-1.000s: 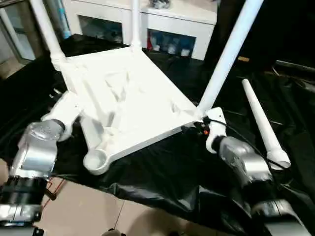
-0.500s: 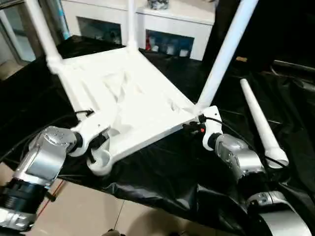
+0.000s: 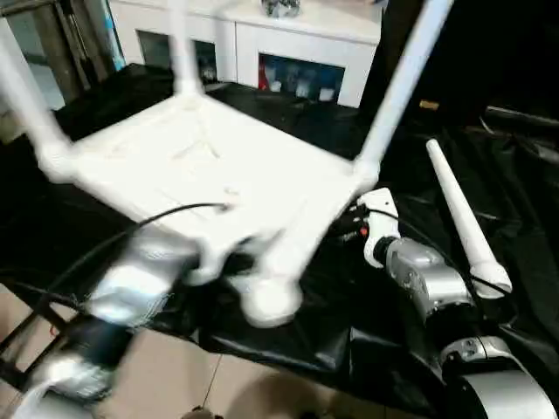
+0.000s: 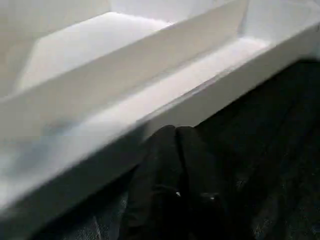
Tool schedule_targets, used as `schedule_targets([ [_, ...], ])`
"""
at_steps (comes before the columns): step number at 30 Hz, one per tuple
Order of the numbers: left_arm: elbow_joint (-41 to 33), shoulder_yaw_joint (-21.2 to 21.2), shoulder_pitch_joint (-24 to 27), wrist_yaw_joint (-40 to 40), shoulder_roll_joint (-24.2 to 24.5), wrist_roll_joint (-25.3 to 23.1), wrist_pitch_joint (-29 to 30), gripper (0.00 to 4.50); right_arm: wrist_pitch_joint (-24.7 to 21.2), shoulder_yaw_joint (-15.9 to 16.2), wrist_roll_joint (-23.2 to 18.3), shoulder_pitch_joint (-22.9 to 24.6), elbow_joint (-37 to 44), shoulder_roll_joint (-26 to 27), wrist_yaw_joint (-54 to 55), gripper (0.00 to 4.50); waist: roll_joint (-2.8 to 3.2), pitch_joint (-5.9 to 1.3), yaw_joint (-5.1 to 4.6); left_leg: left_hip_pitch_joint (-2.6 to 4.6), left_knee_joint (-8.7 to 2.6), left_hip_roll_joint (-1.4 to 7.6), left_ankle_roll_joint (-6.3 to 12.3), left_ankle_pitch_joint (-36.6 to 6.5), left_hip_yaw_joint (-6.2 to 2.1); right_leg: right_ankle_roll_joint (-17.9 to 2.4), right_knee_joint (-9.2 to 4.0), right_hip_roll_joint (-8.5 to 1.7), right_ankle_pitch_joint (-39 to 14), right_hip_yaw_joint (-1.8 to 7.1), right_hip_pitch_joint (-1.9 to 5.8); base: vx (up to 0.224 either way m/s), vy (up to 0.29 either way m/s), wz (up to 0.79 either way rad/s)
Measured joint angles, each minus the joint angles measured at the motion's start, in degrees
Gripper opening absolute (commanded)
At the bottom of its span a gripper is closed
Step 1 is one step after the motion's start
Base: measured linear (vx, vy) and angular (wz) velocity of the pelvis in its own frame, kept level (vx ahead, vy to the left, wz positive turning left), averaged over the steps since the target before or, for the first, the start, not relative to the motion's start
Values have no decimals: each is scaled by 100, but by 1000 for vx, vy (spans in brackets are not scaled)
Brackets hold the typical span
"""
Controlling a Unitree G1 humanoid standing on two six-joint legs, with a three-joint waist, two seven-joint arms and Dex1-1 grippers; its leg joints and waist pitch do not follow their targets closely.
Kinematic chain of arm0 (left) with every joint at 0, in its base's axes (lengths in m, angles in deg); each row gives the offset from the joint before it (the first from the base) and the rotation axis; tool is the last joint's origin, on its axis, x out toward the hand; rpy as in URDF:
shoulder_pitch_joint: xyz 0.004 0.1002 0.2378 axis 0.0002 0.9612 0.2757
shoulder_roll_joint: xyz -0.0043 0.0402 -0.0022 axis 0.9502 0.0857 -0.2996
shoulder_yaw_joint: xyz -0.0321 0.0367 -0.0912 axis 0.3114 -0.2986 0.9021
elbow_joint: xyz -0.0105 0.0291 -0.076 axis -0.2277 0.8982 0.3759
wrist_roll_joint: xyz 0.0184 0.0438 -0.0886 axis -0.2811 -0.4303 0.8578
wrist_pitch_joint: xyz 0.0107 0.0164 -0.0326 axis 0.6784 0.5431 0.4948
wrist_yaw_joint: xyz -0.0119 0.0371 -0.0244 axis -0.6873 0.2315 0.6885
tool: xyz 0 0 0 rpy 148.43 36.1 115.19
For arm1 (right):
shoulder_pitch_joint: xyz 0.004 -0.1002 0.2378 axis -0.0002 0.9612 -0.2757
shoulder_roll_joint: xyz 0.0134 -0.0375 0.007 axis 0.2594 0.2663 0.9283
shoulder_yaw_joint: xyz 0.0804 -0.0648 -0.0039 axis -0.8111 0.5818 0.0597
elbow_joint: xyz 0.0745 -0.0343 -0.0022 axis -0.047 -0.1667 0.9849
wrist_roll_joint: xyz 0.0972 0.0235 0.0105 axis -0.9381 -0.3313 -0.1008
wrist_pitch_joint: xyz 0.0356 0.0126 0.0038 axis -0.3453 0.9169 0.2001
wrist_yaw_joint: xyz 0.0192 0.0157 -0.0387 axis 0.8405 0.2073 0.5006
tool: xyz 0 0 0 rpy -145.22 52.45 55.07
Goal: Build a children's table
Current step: Rotate table base
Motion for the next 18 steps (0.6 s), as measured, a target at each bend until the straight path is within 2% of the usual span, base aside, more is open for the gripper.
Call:
schedule_targets([
  [4,312,19,-235,-311,-294,8,-452,0,-12,-29,-5,35,189,-29,127,6,2,-1,-49,1,-1,2,0,0,-2,1,2,1,0,-3,-2,0,0,0],
  [6,313,30,-234,-369,-367,25,-470,0,-61,-73,-7,80,344,-90,167,6,3,-1,-44,-2,-2,1,0,-1,-2,2,0,1,-1,-3,-2,0,0,0],
  [8,301,77,-200,-485,-450,93,-560,0,-243,-179,-5,132,622,-256,320,6,3,-1,-28,-4,-2,0,0,-1,-1,2,-1,0,-1,-3,-2,0,0,0],
  [12,99,409,-79,-754,-450,194,-698,0,-789,-476,-180,121,1023,-558,336,42,9,-1,-30,1,-1,1,0,0,-2,2,0,1,-1,-3,2,0,0,0],
  [13,38,505,-63,-799,-446,252,-688,0,-855,-530,-218,93,1065,-628,332,42,9,0,-37,1,-1,1,0,0,-2,2,0,1,-1,-3,0,0,0,0],
  [14,-43,594,-52,-817,-440,332,-668,33,-877,-614,-252,45,1074,-702,353,55,9,0,-43,2,0,1,0,0,-2,2,2,1,-1,-3,0,0,0,0],
  [18,-553,802,115,-937,-461,473,-396,47,-869,-789,-257,-405,813,-1129,425,81,6,0,-61,-4,10,1,1,-1,0,3,2,0,-1,-2,-2,0,0,0],
])
